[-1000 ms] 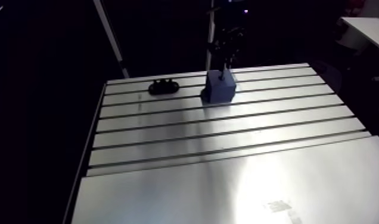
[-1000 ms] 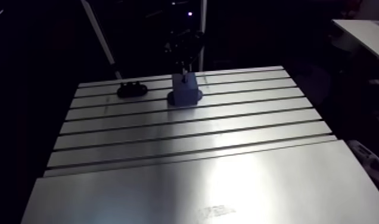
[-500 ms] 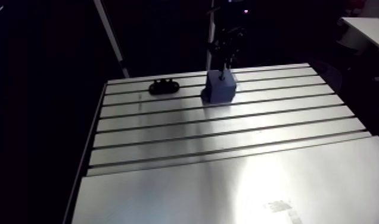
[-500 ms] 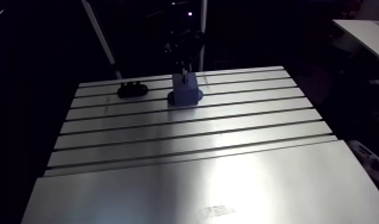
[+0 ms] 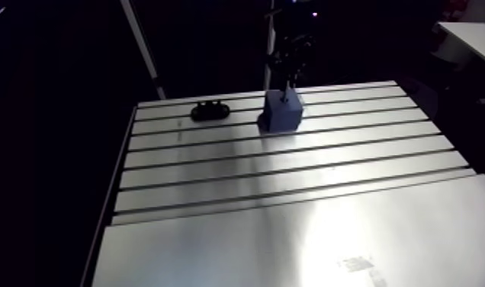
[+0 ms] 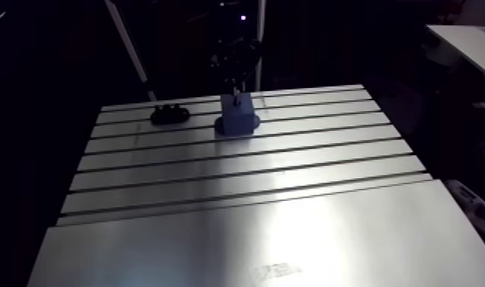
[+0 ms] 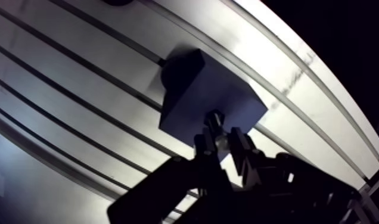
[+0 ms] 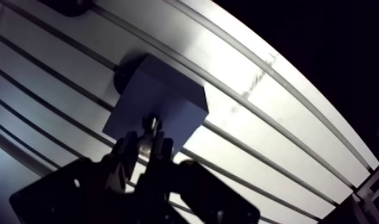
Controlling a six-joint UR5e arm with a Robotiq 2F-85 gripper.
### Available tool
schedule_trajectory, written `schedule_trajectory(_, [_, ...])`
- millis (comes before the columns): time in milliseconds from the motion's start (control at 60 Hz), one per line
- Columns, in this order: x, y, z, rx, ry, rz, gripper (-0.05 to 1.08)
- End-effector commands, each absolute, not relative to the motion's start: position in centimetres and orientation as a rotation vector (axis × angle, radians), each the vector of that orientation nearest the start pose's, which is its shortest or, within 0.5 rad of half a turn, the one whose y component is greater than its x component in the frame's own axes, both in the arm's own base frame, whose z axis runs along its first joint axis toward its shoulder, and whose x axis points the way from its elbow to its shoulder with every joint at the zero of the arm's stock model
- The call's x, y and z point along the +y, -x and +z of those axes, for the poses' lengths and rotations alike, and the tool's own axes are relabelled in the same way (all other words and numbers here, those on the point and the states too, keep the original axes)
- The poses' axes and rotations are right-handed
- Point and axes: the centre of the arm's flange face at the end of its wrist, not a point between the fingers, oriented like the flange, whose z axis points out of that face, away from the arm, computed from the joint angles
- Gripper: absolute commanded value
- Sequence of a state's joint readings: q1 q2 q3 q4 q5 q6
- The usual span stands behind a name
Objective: Pick up the M10 bolt and insert it into the hex recess until seated.
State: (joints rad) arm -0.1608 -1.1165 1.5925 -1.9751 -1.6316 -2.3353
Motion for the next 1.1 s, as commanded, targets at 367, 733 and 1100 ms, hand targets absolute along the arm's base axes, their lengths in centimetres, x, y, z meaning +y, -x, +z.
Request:
schedule_trajectory(367, [-2.38,64.05,25.32,2.904,0.911,0.030,0.84])
schedule_trajectory(733, [-2.48,64.02,25.14,2.902,0.908,0.028,0.84])
schedule_trajectory(1100, [-2.71,63.85,24.79,2.895,0.909,0.022,0.67])
